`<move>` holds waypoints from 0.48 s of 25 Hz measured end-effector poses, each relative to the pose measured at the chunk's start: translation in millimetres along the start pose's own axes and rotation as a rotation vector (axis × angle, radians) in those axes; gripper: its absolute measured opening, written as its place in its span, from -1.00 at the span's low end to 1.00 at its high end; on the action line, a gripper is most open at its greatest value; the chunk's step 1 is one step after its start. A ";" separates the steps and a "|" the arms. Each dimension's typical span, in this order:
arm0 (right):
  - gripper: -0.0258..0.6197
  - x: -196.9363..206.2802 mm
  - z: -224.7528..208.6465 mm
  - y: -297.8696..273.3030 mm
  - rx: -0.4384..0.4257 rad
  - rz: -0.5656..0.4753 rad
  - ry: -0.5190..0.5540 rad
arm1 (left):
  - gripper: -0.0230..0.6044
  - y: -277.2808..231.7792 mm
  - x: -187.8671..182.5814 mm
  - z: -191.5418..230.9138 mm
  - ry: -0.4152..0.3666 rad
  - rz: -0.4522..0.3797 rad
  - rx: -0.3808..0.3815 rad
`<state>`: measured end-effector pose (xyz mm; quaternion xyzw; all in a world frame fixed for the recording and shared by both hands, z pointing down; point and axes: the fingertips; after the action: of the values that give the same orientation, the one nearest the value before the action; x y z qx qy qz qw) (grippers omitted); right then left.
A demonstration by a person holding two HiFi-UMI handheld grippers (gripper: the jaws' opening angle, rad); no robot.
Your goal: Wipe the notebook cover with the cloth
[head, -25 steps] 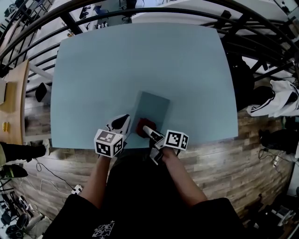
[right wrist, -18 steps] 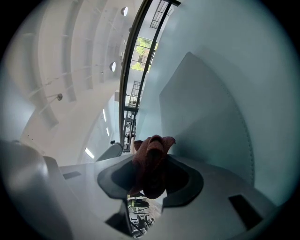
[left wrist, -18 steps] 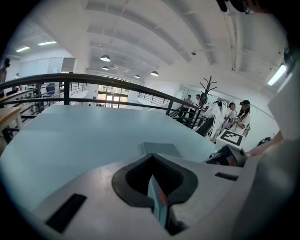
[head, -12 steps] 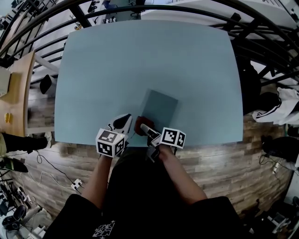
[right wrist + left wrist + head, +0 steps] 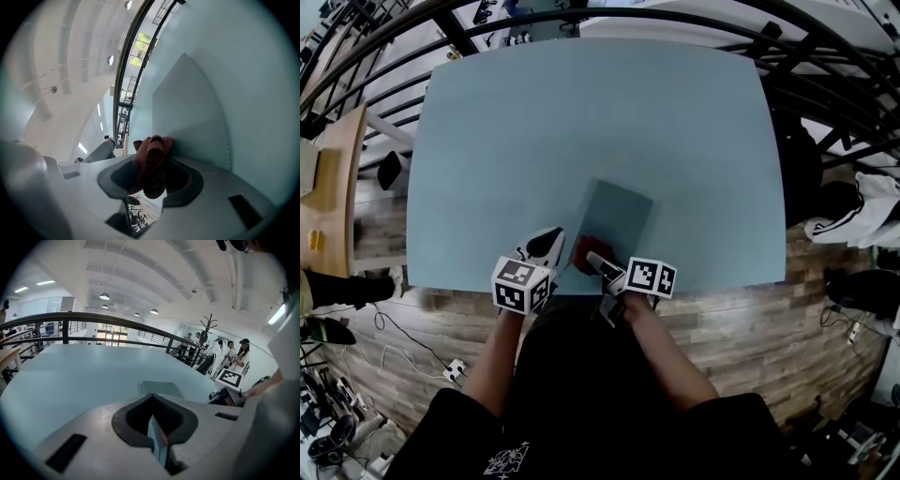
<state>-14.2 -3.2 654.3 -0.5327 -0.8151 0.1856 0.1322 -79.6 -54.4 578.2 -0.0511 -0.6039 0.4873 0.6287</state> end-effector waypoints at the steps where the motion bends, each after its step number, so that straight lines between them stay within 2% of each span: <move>1: -0.46 -0.6 -1.8 3.1 0.000 -0.002 0.000 | -0.91 -1.7 -0.6 -1.7 -0.003 0.001 0.003; 12: -0.46 -2.9 -17.6 36.6 0.009 -0.042 -0.016 | -0.91 -12.7 -8.2 -22.5 -0.037 0.008 0.033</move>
<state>24.2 10.2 653.8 -0.5131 -0.8264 0.1906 0.1318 -52.8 -54.7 574.7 -0.0340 -0.6071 0.5008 0.6160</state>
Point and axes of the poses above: the fingertips, and each gripper's own axes: y backward along the fingers, z to its left, x out of its underside, and after that the axes turned 5 degrees about z, right-handed
